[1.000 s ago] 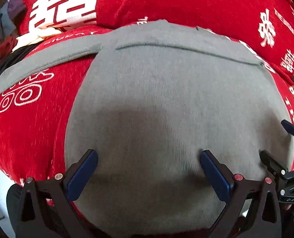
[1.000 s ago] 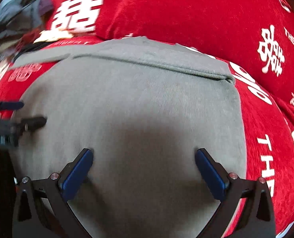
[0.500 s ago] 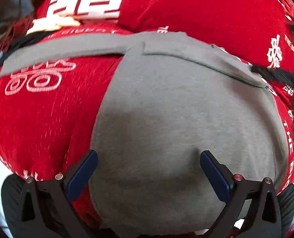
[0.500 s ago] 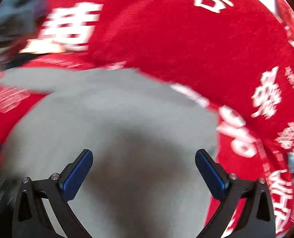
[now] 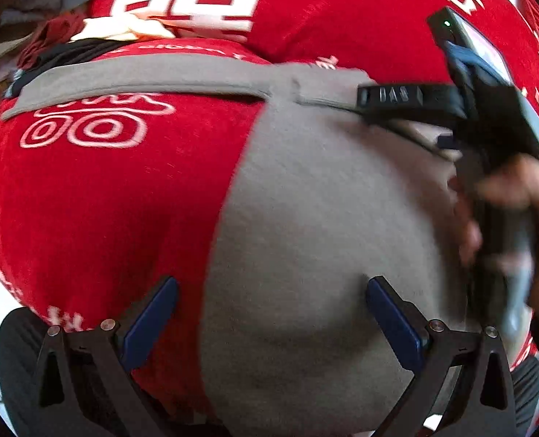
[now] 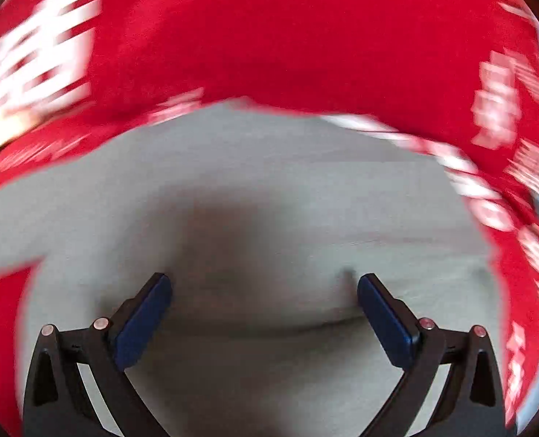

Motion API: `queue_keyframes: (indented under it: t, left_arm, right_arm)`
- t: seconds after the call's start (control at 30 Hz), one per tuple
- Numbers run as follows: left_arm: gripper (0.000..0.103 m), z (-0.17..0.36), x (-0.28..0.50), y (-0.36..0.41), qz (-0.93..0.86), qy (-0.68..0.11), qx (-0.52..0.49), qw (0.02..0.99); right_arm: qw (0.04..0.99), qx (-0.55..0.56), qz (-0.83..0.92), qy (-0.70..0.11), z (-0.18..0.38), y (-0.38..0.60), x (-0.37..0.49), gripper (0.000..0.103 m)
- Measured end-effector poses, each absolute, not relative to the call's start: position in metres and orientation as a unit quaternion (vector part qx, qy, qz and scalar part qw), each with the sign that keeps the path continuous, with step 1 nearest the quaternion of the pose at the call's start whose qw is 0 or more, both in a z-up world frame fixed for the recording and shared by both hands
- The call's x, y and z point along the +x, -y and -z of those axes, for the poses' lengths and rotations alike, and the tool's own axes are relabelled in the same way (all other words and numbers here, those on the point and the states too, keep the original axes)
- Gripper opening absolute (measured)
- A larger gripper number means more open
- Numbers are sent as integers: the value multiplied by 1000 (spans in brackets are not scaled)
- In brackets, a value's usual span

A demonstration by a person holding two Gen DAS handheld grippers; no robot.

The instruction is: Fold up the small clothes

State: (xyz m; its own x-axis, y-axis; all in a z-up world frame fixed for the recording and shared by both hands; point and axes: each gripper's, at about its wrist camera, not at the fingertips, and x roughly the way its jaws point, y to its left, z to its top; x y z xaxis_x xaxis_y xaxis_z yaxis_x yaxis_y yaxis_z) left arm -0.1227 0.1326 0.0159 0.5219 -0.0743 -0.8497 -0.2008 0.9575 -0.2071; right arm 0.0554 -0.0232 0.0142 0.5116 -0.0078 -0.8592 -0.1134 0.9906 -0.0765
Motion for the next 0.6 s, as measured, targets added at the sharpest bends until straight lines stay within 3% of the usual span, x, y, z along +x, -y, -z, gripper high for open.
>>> queue_keyframes:
  t: [0.1,0.2,0.4,0.6]
  left_arm:
    - [103,-30,-116,-154,-59,-470,-142,869]
    - [103,-39,-101,-187,-90,-460,-152,870]
    - [103,-38,-59,-288,-209,-465,-215,833]
    - [103,-23,-54,-355,-266,-460,-297,793]
  right_arm:
    - [824,-102,-188,-525,-14,-13,39,102]
    - [833,-139,-233,-482,-31,-17,24,102]
    - [873,-81,-76,-474,-40,58,84,102]
    - [841,32,45,-538,4,98,129,102]
